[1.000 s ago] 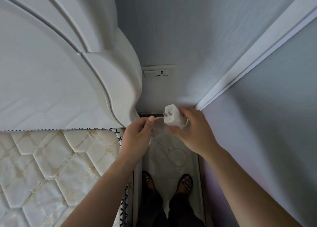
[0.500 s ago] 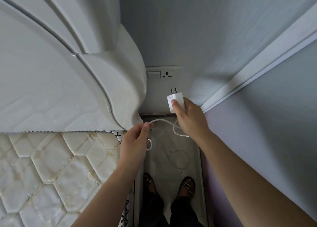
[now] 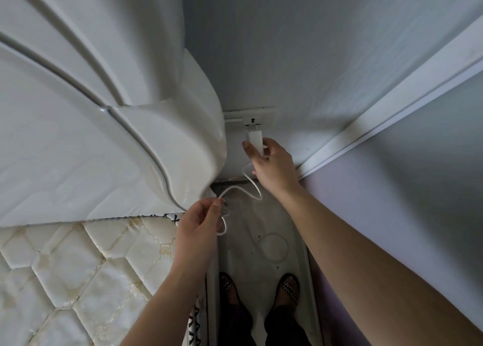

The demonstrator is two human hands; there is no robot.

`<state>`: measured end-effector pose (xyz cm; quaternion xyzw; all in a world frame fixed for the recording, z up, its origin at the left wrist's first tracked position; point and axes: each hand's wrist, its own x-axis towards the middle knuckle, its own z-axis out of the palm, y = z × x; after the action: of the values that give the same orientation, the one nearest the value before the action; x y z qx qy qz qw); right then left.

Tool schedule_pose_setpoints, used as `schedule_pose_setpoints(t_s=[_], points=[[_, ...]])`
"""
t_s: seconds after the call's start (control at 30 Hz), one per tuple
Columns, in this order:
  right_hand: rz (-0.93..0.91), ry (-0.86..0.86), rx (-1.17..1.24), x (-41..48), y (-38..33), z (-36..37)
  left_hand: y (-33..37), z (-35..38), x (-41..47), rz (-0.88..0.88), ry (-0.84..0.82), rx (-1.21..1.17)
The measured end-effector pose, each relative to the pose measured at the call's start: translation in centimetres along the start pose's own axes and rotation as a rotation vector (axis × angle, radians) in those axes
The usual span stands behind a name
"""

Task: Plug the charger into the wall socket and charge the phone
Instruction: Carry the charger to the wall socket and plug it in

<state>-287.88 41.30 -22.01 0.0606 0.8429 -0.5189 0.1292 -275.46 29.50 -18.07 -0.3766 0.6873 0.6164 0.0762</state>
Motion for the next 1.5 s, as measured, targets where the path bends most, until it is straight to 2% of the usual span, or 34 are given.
schedule_pose_setpoints(t_s=[0.2,0.33,0.5,0.77,1.27,1.43,1.5], points=[[0.064,0.044,0.047,-0.1,-0.2,0.6,0.4,-0.6,0.2,0.018,-0.017,0.004],[0.146,-0.021,0.113,-0.1,-0.2,0.8,0.5,-0.9,0.7,0.015,-0.019,-0.008],[0.076,-0.014,0.127,-0.6,-0.5,0.5,0.8,-1.1,0.5,0.012,-0.026,0.011],[0.138,-0.004,0.250,-0.5,-0.7,1.0,1.0,-1.1,0.6,0.006,-0.034,-0.002],[0.157,0.054,0.190,-0.2,-1.4,0.8,0.8,-1.3,0.9,0.013,-0.033,0.024],[0.193,-0.050,0.156,0.1,-1.9,0.4,0.5,-1.5,1.1,0.015,-0.037,0.040],[0.220,-0.043,0.186,0.2,-2.1,0.2,0.5,-1.5,1.1,0.014,-0.038,0.039]])
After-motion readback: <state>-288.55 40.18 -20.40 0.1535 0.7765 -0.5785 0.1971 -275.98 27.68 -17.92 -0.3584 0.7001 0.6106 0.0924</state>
